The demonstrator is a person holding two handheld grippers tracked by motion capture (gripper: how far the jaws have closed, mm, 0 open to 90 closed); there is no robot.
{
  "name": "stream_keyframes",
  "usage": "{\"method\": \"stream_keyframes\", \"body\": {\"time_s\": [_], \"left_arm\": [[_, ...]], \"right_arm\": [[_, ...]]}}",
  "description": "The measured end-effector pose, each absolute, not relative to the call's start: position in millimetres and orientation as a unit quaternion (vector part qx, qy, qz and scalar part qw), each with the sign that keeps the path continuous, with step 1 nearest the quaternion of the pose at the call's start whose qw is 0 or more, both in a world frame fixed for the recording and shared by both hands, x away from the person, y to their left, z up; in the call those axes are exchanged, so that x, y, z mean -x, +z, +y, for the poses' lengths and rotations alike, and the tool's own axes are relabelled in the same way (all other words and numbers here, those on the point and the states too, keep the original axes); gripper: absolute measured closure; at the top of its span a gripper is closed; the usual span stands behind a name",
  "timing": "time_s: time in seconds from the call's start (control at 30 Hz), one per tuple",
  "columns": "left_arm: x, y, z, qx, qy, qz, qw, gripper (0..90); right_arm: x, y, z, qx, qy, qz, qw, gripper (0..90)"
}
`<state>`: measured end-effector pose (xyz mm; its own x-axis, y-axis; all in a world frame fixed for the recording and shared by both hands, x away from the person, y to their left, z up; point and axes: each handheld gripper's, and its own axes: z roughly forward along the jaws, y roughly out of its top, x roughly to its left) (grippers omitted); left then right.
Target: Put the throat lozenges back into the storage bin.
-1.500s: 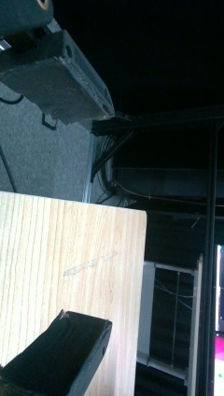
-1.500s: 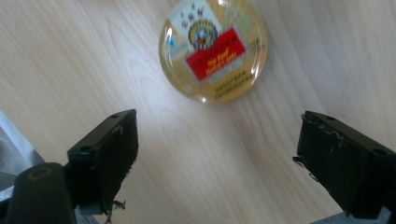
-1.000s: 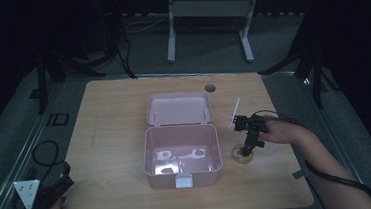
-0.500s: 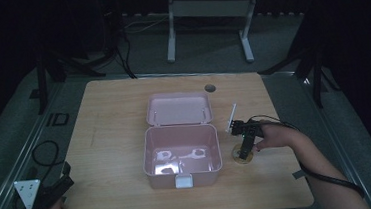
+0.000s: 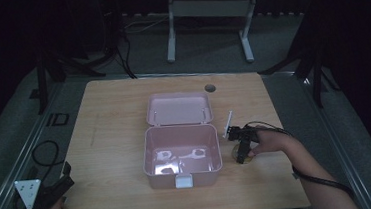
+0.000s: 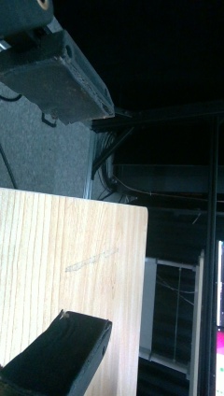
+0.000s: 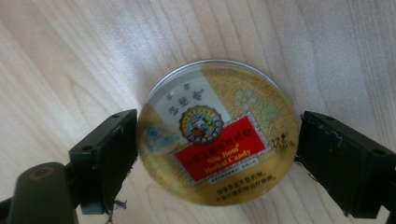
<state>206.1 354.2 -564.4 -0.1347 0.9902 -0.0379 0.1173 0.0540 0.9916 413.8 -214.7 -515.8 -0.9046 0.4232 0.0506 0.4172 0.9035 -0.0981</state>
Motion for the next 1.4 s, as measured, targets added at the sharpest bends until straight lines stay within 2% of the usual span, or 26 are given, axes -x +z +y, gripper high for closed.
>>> {"method": "stream_keyframes", "body": {"time_s": [0.13,0.23,0.6,1.03,1.4], "left_arm": [[-206.1,-564.4,354.2,-0.484,0.489,0.572,0.447,2.4],[-206.3,-564.4,354.2,-0.484,0.488,0.572,0.447,2.5],[-206.3,-564.5,354.2,-0.485,0.488,0.572,0.447,2.5],[-206.6,-564.5,354.0,-0.485,0.488,0.573,0.446,2.4],[-206.7,-564.5,353.9,-0.485,0.488,0.573,0.446,2.5]], "right_arm": [[-415.2,-520.4,-214.3,0.218,0.044,-0.974,0.039,13.1],[-414.7,-522.2,-212.0,0.211,0.045,-0.976,0.037,19.7],[-409.7,-510.3,-210.3,0.193,0.063,-0.978,0.039,20.0],[-394.2,-450.7,-209.4,0.154,0.059,-0.985,0.042,20.1],[-387.9,-381.3,-205.2,0.142,0.071,-0.987,0.012,20.1]]}}
